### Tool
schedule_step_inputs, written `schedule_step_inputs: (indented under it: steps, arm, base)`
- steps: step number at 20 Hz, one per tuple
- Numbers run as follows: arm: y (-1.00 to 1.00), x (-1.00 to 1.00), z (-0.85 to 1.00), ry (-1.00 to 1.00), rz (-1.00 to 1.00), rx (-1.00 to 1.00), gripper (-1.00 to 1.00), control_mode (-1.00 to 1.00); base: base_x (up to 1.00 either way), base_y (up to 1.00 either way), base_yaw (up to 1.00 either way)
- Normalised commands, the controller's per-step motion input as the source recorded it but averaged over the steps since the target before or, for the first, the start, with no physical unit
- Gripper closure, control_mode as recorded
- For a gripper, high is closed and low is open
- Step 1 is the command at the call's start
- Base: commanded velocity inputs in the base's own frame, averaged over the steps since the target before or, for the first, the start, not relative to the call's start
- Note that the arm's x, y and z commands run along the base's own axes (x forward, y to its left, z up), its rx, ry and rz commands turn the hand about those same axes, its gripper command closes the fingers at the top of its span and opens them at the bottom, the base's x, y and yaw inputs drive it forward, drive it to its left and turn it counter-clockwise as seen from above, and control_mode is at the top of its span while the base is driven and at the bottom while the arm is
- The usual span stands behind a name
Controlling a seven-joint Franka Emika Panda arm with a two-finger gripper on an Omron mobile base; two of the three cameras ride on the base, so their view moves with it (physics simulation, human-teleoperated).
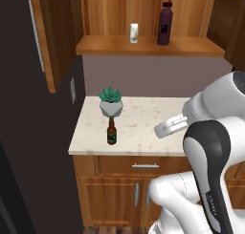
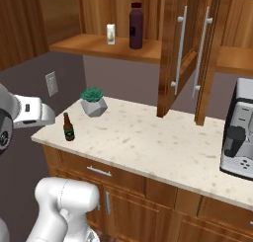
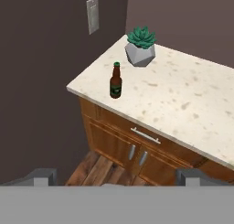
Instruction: Sort all alcoholic drinks to one cabinet, and non-alcoholic drinks to the other.
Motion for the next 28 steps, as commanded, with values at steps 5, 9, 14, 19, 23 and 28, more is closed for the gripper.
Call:
schedule_step_inputs:
  steps: [5, 9, 14, 19, 23, 28]
  arm:
    - [0.26, 0.09, -0.29, 0.0, 0.05, 0.0, -1.0, -1.0]
    - [0.24, 0.17, -0.19, 0.02, 0.04, 0.01, -1.0, -1.0]
    - [0.19, 0.27, -0.21, 0.02, 0.02, 0.01, -1.0, -1.0]
    - [0.15, 0.31, -0.17, 0.0, 0.0, 0.0, -1.0, -1.0]
    - [0.06, 0.34, -0.13, 0.0, 0.0, 0.0, -1.0, -1.0]
    - [0.0, 0.36, -0.12, 0.0, 0.0, 0.0, -1.0, -1.0]
  base:
    - [0.0, 0.0, 0.0]
    - [0.0, 0.0, 0.0]
    - [0.0, 0.0, 0.0]
    - [0.0, 0.0, 0.0]
    - [0.0, 0.0, 0.0]
    - [0.0, 0.0, 0.0]
